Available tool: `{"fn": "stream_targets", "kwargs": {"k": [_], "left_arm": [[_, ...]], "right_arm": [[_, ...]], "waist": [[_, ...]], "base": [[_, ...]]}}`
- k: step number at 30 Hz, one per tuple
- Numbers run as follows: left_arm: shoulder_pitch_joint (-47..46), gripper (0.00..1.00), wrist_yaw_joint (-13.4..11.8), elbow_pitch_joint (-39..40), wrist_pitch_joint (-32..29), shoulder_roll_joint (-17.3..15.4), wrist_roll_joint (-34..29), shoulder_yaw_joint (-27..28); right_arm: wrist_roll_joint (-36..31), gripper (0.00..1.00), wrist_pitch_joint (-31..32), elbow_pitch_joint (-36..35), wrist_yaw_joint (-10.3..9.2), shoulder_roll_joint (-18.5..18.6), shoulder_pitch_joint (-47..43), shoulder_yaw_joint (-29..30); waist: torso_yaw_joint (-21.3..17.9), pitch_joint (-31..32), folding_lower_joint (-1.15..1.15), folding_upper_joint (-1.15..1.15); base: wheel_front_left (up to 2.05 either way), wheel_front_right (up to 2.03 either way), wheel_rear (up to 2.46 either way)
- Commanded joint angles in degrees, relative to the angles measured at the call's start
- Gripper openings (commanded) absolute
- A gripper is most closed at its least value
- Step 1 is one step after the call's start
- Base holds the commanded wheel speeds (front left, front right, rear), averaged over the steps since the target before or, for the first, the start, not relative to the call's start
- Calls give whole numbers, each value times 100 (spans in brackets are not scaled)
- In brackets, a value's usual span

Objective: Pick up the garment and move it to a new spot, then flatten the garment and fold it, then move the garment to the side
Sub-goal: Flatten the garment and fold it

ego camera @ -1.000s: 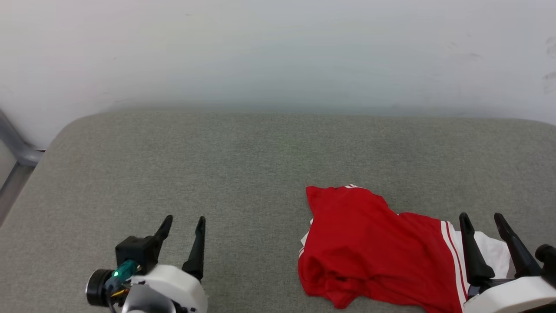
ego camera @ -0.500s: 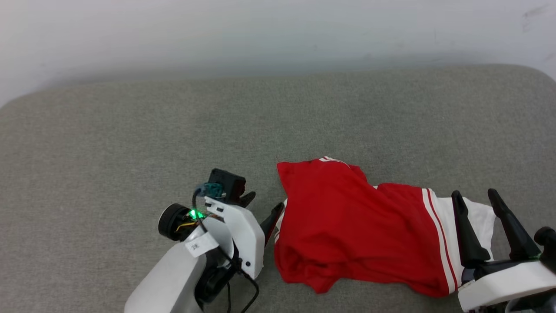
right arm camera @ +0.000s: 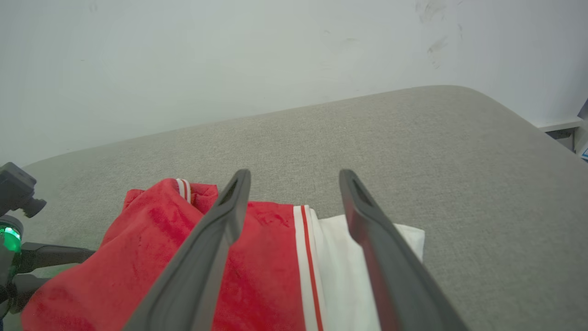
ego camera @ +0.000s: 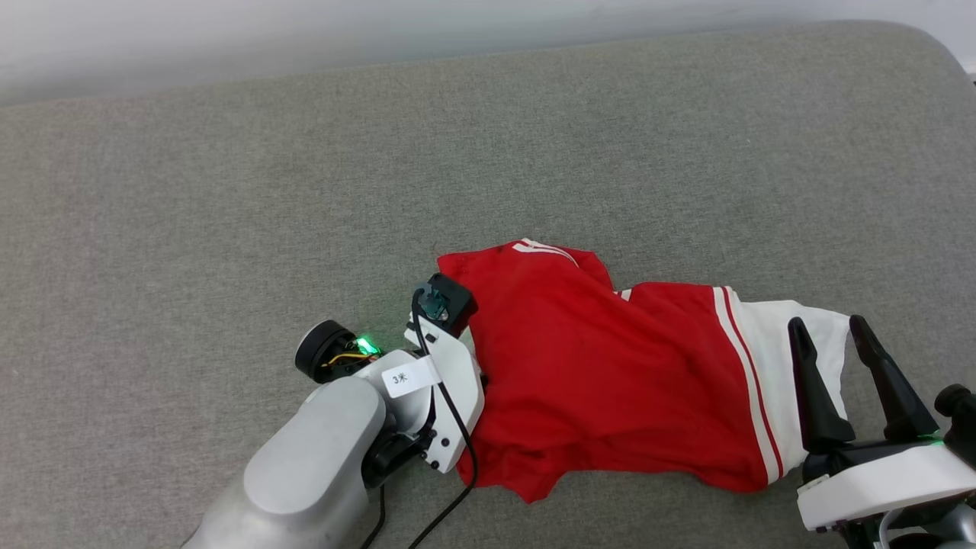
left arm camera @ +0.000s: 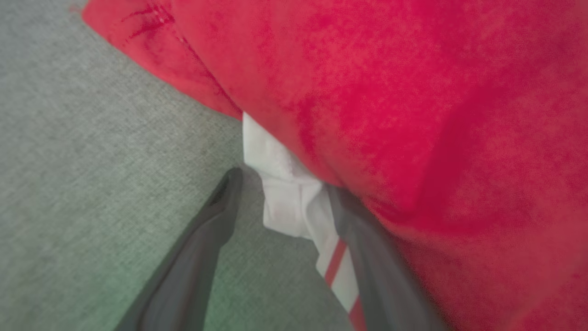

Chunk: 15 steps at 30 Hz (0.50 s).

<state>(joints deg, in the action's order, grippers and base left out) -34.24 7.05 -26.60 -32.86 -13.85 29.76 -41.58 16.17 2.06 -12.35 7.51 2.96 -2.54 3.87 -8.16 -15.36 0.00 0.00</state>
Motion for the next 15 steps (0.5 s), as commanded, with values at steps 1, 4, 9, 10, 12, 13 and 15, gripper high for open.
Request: {"fn": "stream_targets", "kwargs": {"k": [1,4,9,10,12,13,15], "left_arm": [[262,0,41,-242,-73,53,20,-218],[105,0,11,-142,344,-22,-53,-108],[66,0,-212,102,934,-156,-128,129],[102,0,-268,180,1044,-175,-136,185],[212,0,-390,330,1201,-255,-101,285],[264,0,-460,430,1271,-315,-87,352],[421,0,-606,622,1368,-425,-27,494]], "right_arm": [[55,100,-37,28,-4,-8,63,4],[87,100,-66,91,-4,-8,29,60],[124,100,-18,172,-3,-8,-48,114],[119,100,-4,165,-4,-8,-61,125],[103,100,43,160,-4,-7,-103,175],[90,100,65,151,-4,-7,-122,213],[73,100,111,119,-3,-9,-136,240]], "waist": [[-6,-3,0,0],[55,69,0,0],[256,317,0,0],[306,374,0,0],[411,508,0,0],[467,563,0,0],[582,676,0,0]], "base": [[0,0,0],[0,0,0],[0,0,0],[0,0,0],[0,0,0],[0,0,0],[0,0,0]]}}
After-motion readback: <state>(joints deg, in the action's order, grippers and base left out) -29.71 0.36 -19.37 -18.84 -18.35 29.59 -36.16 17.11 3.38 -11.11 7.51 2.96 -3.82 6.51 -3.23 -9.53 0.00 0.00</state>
